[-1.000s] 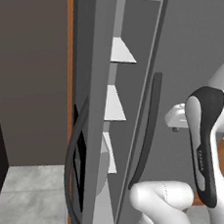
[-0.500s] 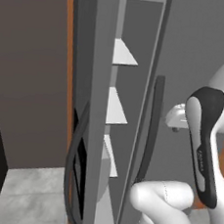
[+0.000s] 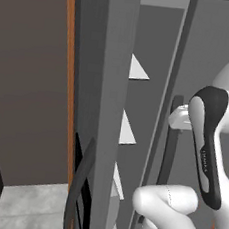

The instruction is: Take the eggplant and carrot out of the freezer and place them in the tupperware container on the counter. Then put the tupperware containing the vegetables back in the freezer.

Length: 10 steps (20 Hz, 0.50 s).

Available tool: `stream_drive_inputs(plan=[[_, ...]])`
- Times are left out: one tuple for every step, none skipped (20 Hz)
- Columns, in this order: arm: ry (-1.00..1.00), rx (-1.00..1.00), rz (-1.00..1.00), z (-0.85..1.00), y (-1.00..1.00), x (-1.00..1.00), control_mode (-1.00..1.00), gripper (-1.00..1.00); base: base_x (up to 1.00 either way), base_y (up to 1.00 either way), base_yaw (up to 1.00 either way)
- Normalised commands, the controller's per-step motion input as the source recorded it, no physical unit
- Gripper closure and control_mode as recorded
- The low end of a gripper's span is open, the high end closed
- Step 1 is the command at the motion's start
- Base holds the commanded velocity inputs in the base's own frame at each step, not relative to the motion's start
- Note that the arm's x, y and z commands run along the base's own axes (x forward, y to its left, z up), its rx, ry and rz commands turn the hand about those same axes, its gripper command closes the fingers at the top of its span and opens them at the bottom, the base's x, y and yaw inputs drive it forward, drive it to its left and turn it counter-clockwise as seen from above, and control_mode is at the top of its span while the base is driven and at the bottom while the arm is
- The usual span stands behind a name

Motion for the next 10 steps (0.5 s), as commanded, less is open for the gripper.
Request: stream_drive_inputs(plan=[[0.0, 0.0, 0.0, 0.0, 0.0, 0.0, 1.0, -1.0, 0.44, 0.0, 0.0], [0.0, 0.0, 0.0, 0.0, 0.0, 0.0, 1.0, -1.0, 0.34, 0.01, 0.0], [0.0, 0.0, 0.0, 0.0, 0.0, 0.0, 1.0, -1.0, 0.26, 0.06, 0.0], [0.0, 0.0, 0.0, 0.0, 0.0, 0.0, 1.0, -1.0, 0.16, 0.2, 0.0], [0.0, 0.0, 0.0, 0.0, 0.0, 0.0, 1.0, -1.0, 0.1, 0.36, 0.0], [0.0, 0.0, 0.0, 0.0, 0.0, 0.0, 1.0, -1.0, 0.11, 0.47, 0.0], [0.0, 0.0, 0.0, 0.0, 0.0, 0.0, 1.0, -1.0, 0.13, 0.49, 0.0], [0.0, 0.0, 0.0, 0.0, 0.0, 0.0, 1.0, -1.0, 0.13, 0.51, 0.0], [0.0, 0.0, 0.0, 0.0, 0.0, 0.0, 1.0, -1.0, 0.14, 0.54, 0.0], [0.0, 0.0, 0.0, 0.0, 0.0, 0.0, 1.0, -1.0, 0.12, 0.59, 0.0]])
